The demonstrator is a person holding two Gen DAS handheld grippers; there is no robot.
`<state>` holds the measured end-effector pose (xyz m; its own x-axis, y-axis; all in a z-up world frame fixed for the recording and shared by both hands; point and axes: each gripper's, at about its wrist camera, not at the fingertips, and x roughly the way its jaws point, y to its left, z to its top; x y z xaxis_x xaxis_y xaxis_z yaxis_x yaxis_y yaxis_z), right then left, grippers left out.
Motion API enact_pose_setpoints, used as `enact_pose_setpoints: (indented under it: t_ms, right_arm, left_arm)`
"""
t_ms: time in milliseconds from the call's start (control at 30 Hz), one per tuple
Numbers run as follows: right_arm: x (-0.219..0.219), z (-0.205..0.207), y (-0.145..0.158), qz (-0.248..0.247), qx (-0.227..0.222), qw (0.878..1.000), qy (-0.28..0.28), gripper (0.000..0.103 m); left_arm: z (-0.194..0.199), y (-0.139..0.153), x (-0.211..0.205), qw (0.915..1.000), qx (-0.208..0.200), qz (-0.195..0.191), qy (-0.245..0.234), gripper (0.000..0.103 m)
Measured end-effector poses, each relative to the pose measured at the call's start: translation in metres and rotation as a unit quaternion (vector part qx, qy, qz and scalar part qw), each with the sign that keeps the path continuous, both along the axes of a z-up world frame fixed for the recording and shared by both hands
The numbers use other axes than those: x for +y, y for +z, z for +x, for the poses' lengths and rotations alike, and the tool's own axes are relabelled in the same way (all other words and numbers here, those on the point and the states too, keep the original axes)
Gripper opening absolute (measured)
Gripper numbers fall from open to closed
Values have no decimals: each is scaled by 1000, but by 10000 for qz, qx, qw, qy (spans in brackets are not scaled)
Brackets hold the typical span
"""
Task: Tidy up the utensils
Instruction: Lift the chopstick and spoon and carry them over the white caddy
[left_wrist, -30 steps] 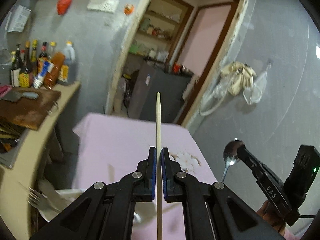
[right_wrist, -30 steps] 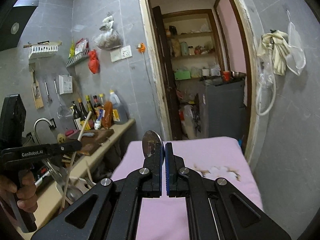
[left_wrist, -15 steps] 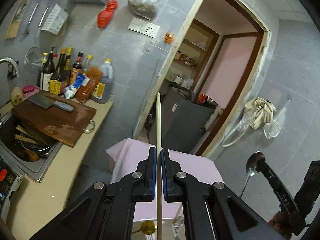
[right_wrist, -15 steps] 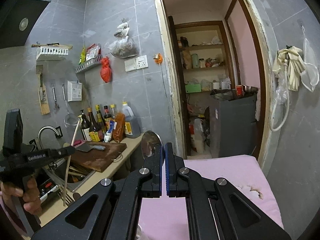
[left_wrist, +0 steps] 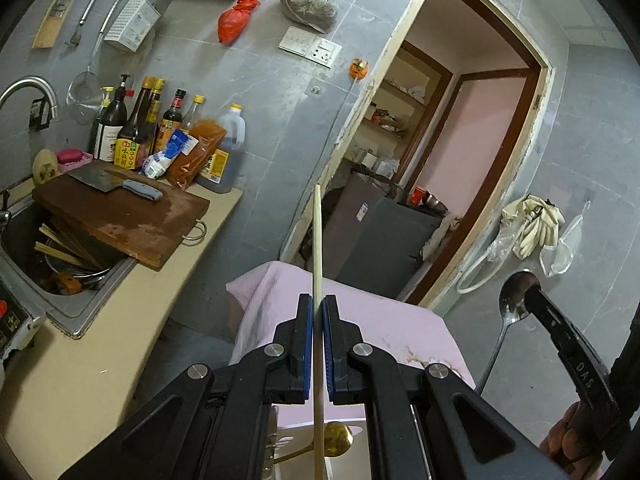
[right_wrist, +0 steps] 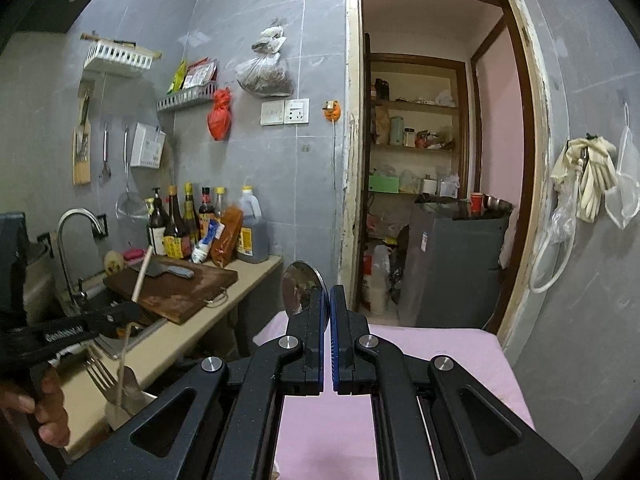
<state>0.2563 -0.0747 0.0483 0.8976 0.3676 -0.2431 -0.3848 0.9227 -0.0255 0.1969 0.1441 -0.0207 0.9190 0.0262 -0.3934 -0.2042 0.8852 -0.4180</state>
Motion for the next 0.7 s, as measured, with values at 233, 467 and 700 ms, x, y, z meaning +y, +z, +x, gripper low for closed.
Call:
enact_pose_setpoints:
  t_ms: [233,467,700]
  right_arm:
    - [3,-1,-16,-104,88,9999,-94,3]
    - [10,-4,-31,-244,147,9995,-159,3]
    - [15,-9,-39,-462,145,9984,-297,3]
  left_arm:
    - [-5,-7,9,9996,-118,-95,238,5]
    - [-2,-12,2,9995,-145,56,279,5]
    - [2,-17,-5,9994,-138,203,263,5]
